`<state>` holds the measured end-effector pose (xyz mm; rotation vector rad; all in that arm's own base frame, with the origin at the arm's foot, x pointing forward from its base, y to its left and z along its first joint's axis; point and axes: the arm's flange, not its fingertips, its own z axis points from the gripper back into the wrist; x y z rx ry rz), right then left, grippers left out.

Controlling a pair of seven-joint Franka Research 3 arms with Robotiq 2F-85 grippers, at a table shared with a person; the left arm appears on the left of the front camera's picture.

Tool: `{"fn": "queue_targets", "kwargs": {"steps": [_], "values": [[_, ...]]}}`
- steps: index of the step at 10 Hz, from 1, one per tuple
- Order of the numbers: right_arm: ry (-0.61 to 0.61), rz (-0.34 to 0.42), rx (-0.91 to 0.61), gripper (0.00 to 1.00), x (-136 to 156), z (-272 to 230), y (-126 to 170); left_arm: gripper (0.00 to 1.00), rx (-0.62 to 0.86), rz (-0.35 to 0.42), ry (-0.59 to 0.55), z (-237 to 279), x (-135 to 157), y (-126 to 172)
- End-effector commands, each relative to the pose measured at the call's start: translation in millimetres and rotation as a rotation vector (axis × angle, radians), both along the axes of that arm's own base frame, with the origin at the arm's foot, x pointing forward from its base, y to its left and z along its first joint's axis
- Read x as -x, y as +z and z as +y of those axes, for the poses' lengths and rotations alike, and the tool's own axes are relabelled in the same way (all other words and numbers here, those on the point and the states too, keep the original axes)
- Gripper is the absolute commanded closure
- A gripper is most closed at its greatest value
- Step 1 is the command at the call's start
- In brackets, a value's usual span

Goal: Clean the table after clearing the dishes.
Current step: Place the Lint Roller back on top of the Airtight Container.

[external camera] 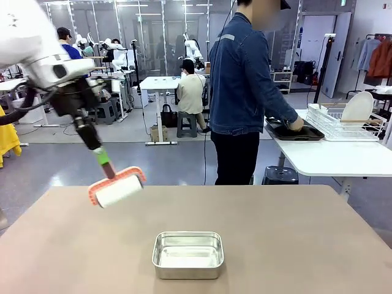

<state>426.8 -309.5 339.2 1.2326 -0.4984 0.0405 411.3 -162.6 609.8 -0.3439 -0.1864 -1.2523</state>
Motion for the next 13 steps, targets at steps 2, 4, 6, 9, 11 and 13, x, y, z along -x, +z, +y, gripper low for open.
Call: {"fn": "queue_targets", "kwargs": {"steps": [2, 4, 6, 9, 11, 13], "values": [[0.004, -0.010, -0.004, 0.00, 3, 2, 2, 0.80, -0.080, -0.130, -0.220, -78, 1, -7], [0.004, -0.010, -0.004, 0.00, 3, 2, 2, 0.80, -0.105, -0.141, -0.334, -144, 7, -20], [0.004, -0.010, -0.004, 0.00, 3, 2, 2, 0.80, -0.119, -0.090, -0.376, -182, 7, -49], [0.004, -0.010, -0.004, 0.00, 3, 2, 2, 0.80, -0.174, -0.039, -0.380, -199, -1, -86], [0.004, -0.010, -0.004, 0.00, 3, 2, 2, 0.80, -0.140, -0.023, -0.399, -196, 3, -91], [0.004, -0.010, -0.004, 0.00, 3, 2, 2, 0.80, -0.140, -0.023, -0.399, -196, 3, -91]]}}
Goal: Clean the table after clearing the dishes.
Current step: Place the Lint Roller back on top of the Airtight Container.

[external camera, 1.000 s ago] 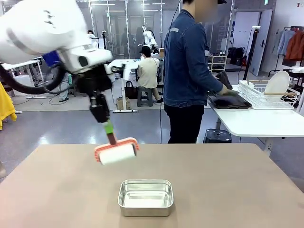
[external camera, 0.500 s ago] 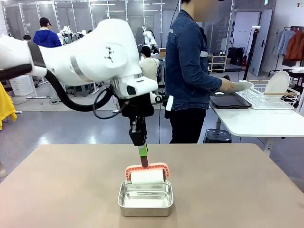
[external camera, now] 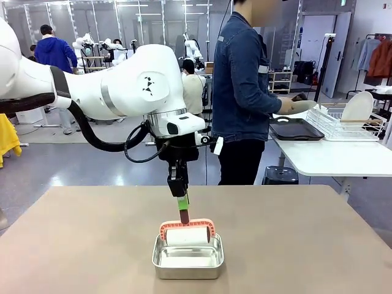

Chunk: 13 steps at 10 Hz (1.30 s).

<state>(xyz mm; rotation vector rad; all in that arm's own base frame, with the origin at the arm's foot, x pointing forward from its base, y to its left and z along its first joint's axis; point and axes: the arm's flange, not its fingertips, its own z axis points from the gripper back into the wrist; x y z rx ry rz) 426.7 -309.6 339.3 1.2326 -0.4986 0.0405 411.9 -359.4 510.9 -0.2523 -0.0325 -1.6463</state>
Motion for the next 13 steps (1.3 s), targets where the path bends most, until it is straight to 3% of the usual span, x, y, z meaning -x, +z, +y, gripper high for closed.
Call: {"fn": "queue_targets", "kwargs": {"steps": [1, 3, 5, 7, 10, 13], "values": [[0.004, -0.010, -0.004, 0.00, 3, 2, 2, 0.80, 0.011, -0.011, -0.006, 1, 4, 8], [0.004, -0.010, -0.004, 0.00, 3, 2, 2, 0.80, 0.002, -0.004, -0.001, 0, 1, 2], [0.004, -0.010, -0.004, 0.00, 3, 2, 2, 0.80, -0.103, -0.017, 0.083, -6, -4, -16], [0.004, -0.010, -0.004, 0.00, 3, 2, 2, 0.80, -0.178, -0.020, 0.059, -25, -12, -35], [0.004, -0.010, -0.004, 0.00, 3, 2, 2, 0.80, -0.114, -0.020, 0.059, -33, -34, -47], [0.004, -0.010, -0.004, 0.00, 3, 2, 2, 0.80, -0.173, 0.028, 0.067, -42, -62, -70]]}}
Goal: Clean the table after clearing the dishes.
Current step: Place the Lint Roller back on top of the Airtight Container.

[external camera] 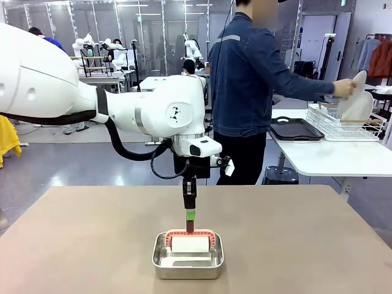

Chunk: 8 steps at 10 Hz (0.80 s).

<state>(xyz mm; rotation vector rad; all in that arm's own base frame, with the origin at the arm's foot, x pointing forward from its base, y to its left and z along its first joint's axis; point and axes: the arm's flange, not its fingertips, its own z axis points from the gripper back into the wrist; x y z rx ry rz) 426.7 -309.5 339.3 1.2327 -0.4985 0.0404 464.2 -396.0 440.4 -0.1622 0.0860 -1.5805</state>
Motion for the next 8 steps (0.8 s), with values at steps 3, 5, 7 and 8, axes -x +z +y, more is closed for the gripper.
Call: {"fn": "queue_targets", "kwargs": {"steps": [3, 5, 7, 8], "values": [[0.004, -0.010, -0.003, 0.00, 3, 2, 2, 0.80, -0.041, 0.023, -0.003, -5, -28, -14], [0.004, -0.010, -0.003, 0.00, 3, 2, 2, 0.80, -0.074, 0.051, 0.008, -1, -36, -22], [0.004, -0.010, -0.003, 0.00, 3, 2, 2, 0.43, -0.079, 0.050, -0.004, -2, -37, -20], [0.004, -0.010, -0.003, 0.00, 3, 2, 2, 0.06, -0.076, 0.045, -0.013, -1, -37, -17]]}}
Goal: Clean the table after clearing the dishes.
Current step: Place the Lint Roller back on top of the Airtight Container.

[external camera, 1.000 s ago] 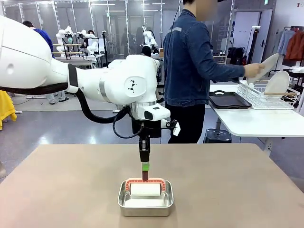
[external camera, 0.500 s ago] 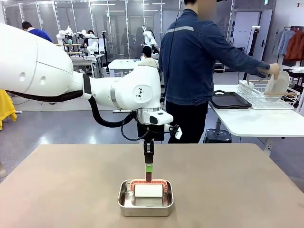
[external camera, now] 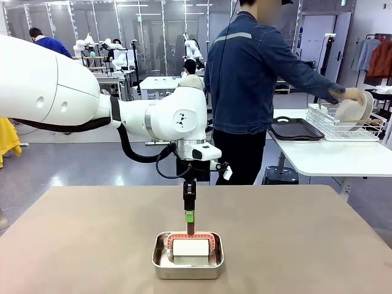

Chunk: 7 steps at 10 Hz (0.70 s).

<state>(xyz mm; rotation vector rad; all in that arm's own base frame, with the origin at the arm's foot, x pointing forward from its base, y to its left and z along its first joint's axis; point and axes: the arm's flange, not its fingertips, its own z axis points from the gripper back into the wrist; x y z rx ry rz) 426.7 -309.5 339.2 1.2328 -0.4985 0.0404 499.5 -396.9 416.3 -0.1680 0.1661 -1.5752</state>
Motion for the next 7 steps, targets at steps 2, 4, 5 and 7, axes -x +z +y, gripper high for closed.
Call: {"fn": "queue_targets", "kwargs": {"steps": [2, 4, 5, 7], "values": [[0.004, -0.010, -0.003, 0.00, 3, 2, 2, 0.00, -0.019, 0.005, -0.012, 5, -3, 11], [0.004, -0.010, -0.003, 0.00, 3, 2, 2, 0.00, 0.001, 0.017, -0.016, 9, -2, 20], [0.004, -0.010, -0.003, 0.00, 3, 2, 2, 0.00, -0.003, 0.019, -0.018, 11, -2, 20], [0.004, -0.010, -0.003, 0.00, 3, 2, 2, 0.00, 0.051, 0.027, -0.018, 21, 5, 21]]}}
